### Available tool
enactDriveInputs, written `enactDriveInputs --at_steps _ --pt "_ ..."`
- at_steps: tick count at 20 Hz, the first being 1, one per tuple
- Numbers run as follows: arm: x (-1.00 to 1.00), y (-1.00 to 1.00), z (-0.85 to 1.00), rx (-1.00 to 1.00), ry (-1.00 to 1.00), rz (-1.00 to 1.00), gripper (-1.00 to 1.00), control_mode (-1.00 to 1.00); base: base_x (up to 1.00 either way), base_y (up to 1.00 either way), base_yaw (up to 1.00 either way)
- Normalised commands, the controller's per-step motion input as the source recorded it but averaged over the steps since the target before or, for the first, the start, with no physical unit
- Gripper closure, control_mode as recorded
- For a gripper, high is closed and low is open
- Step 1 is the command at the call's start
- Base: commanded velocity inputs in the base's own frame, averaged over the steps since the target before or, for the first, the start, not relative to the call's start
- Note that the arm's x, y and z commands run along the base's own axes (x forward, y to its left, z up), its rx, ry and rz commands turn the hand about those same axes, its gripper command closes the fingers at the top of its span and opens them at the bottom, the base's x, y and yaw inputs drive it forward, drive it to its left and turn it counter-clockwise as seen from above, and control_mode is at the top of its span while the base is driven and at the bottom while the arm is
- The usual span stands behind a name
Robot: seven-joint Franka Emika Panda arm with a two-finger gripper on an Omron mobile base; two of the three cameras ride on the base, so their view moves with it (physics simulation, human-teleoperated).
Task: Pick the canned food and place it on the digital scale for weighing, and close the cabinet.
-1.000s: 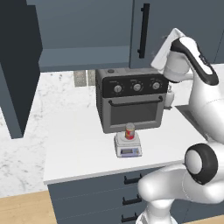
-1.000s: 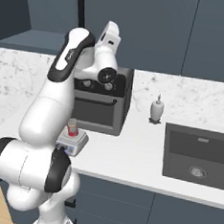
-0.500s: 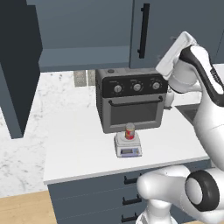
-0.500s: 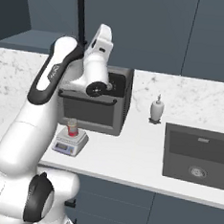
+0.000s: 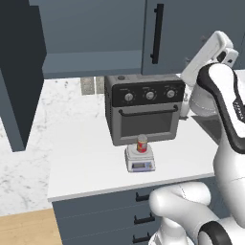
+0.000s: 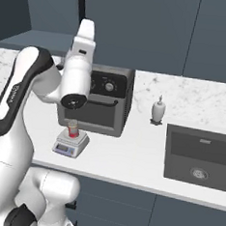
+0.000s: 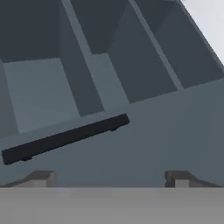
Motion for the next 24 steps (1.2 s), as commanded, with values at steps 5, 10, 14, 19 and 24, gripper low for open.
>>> enactDriveInputs --at_steps 5,10,14,19,24 --pt "-0.07 0.89 0.25 -0.02 -0.03 -0.03 -1.00 -1.00 0.00 0.00 0.00" --pt "-0.09 0.97 0.12 0.00 0.01 0.00 -1.00 -1.00 0.00 0.00 0.00" --pt "-0.30 0.91 0.02 -0.21 0.17 -0.10 -1.00 -1.00 0.00 0.00 0.00" --pt "-0.23 0.79 0.00 -0.38 0.35 -0.20 -1.00 -1.00 0.00 0.00 0.00" --pt "-0.28 0.65 0.26 -0.24 0.16 -0.13 -1.00 -1.00 0.00 0.00 0.00"
